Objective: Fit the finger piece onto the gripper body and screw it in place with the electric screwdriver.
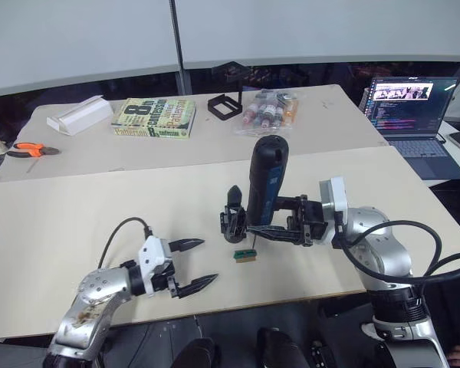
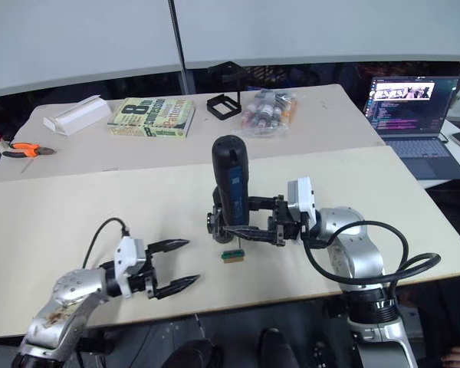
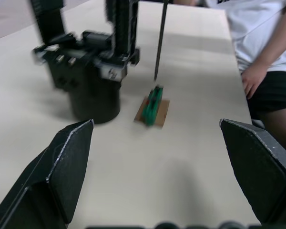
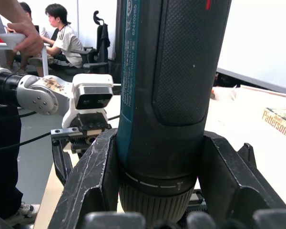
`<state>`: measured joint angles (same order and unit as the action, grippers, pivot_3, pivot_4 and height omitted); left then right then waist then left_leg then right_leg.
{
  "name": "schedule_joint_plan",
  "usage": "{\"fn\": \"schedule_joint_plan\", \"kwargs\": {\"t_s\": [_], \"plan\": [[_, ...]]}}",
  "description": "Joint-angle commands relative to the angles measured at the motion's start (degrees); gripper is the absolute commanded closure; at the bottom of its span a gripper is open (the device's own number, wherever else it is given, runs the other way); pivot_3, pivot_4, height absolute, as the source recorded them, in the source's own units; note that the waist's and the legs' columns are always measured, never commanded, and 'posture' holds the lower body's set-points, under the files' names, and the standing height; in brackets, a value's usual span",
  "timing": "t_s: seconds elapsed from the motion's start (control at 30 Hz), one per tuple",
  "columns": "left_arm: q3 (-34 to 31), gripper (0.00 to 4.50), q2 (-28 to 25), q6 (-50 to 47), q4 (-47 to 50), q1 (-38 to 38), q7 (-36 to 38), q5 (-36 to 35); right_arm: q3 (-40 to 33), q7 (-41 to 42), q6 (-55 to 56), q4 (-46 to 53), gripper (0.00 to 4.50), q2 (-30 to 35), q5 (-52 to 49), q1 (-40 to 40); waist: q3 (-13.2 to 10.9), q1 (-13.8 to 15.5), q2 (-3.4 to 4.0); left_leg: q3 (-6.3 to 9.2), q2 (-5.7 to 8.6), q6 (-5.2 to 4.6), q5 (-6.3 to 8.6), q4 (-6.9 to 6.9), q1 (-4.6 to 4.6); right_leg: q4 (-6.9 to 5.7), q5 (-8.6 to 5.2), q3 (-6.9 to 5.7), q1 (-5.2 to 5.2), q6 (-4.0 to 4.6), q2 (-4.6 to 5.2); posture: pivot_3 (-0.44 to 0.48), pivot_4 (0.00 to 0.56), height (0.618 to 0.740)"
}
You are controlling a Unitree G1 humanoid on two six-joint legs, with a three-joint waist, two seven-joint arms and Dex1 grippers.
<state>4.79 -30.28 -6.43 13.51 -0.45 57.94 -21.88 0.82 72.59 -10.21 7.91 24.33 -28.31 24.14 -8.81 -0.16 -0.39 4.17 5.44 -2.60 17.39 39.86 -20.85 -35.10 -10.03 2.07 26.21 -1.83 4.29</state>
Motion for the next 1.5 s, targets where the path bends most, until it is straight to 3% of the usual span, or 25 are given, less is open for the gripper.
{"fn": "schedule_joint_plan", "kwargs": {"t_s": [0.03,0.37,0.87,1.5], "plan": [[3.11,0.00,1.40,-1.61,-0.78,-3.23,-0.29,0.87,-0.95,0.62,1.75,1.36,2.57,0.81,-2.09,1.26,0.00,-0.01,0.00,0.00,0.00,0.00,0.00,0.00,0.00,0.00,0.00,0.01,0.00,0.00,0.00,0.000,0.150,0.740],[8.10,0.00,5.02,-3.42,-5.77,-10.06,-1.47,4.18,-0.70,0.23,1.71,1.54,2.57,1.06,-2.22,1.57,0.00,-0.01,0.00,0.00,0.00,0.00,0.00,0.01,0.00,-0.02,0.00,0.02,0.02,0.00,-0.01,0.000,0.150,0.740],[6.95,0.00,2.33,-3.23,-4.89,-7.72,-2.38,4.86,-0.10,-0.61,1.66,1.78,2.57,0.46,-2.37,2.21,0.00,-0.01,0.00,0.00,0.00,0.00,0.00,0.01,0.00,-0.03,0.00,0.04,0.02,0.00,-0.01,0.000,0.150,0.740],[7.25,0.00,3.13,-2.70,-5.33,-7.09,-2.73,5.63,0.47,-0.96,1.00,2.81,2.57,0.66,-2.27,1.66,0.00,0.00,0.00,0.00,0.00,0.00,0.00,0.02,0.00,-0.03,0.00,0.03,0.02,0.00,0.00,0.000,0.150,0.740]]}}
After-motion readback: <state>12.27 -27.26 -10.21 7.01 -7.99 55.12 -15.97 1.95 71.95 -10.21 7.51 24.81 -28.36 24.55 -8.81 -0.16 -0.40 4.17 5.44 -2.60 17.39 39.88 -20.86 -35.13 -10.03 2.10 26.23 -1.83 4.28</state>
